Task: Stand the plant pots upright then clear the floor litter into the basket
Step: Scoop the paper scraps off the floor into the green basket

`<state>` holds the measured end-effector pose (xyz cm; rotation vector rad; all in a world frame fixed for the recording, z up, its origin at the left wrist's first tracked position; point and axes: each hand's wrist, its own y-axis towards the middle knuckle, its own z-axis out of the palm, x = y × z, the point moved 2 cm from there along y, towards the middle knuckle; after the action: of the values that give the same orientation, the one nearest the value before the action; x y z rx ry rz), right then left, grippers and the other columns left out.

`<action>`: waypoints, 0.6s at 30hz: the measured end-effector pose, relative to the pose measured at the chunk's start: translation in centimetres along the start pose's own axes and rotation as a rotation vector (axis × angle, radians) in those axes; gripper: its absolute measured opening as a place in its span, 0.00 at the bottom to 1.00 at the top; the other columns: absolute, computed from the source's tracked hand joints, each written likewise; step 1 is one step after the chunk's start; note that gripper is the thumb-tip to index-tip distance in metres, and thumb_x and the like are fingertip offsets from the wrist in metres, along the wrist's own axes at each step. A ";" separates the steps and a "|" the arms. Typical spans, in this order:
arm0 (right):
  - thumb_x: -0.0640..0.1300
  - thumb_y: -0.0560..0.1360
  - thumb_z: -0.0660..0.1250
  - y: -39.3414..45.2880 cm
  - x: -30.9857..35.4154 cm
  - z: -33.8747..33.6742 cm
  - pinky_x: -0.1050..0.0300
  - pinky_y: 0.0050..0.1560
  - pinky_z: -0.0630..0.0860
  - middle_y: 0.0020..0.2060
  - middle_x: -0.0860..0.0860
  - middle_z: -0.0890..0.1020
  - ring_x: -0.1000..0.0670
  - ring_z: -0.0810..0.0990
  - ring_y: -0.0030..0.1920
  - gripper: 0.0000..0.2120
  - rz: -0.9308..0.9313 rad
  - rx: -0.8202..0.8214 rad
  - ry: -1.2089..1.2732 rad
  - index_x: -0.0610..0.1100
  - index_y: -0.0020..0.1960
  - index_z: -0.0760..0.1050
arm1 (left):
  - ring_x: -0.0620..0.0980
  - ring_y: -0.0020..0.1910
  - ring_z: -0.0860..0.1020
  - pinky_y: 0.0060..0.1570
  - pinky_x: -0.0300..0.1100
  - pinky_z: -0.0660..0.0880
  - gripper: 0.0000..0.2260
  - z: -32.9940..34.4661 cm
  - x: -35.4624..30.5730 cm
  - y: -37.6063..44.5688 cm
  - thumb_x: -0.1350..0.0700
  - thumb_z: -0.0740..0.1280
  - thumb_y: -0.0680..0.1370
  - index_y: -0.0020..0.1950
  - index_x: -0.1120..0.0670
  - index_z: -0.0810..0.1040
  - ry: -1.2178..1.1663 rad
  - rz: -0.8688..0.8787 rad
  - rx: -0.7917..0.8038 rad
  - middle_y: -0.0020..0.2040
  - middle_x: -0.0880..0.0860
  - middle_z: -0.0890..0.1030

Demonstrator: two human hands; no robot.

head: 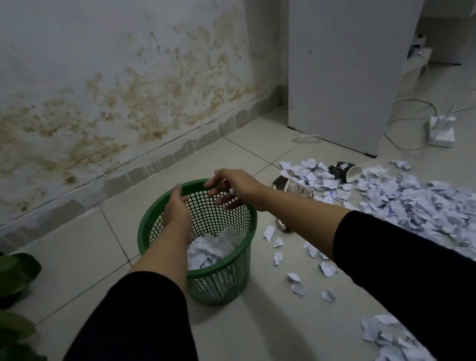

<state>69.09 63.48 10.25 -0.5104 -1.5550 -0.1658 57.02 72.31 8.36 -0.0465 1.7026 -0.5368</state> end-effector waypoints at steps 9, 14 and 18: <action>0.60 0.83 0.45 -0.9 1.7 -3.2 0.56 0.40 0.72 0.43 0.46 0.82 0.47 0.77 0.37 0.29 0.031 -0.074 0.113 0.42 0.52 0.79 | 0.50 0.35 0.72 0.32 0.40 0.69 0.14 4.1 -3.1 -0.9 0.54 0.55 0.81 0.53 0.58 0.77 -0.176 0.208 -0.020 0.38 0.52 0.75; 0.61 0.82 0.43 -1.9 3.1 -6.5 0.58 0.30 0.57 0.34 0.49 0.73 0.52 0.61 0.28 0.32 0.022 -0.163 0.181 0.43 0.49 0.80 | 0.48 0.33 0.71 0.33 0.41 0.69 0.11 9.5 -4.1 -3.7 0.57 0.55 0.80 0.48 0.56 0.77 -0.227 0.279 0.055 0.38 0.51 0.75; 0.51 0.80 0.50 -1.8 2.5 -5.1 0.57 0.32 0.57 0.35 0.50 0.69 0.54 0.59 0.29 0.22 0.095 -0.180 0.203 0.41 0.55 0.78 | 0.50 0.36 0.72 0.36 0.42 0.68 0.10 9.3 -3.4 -3.3 0.57 0.56 0.79 0.47 0.55 0.77 -0.332 0.196 -0.020 0.38 0.51 0.74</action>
<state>73.11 60.36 13.42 -0.6863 -1.3215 -0.2775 65.63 67.51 11.77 0.0161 1.3703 -0.3434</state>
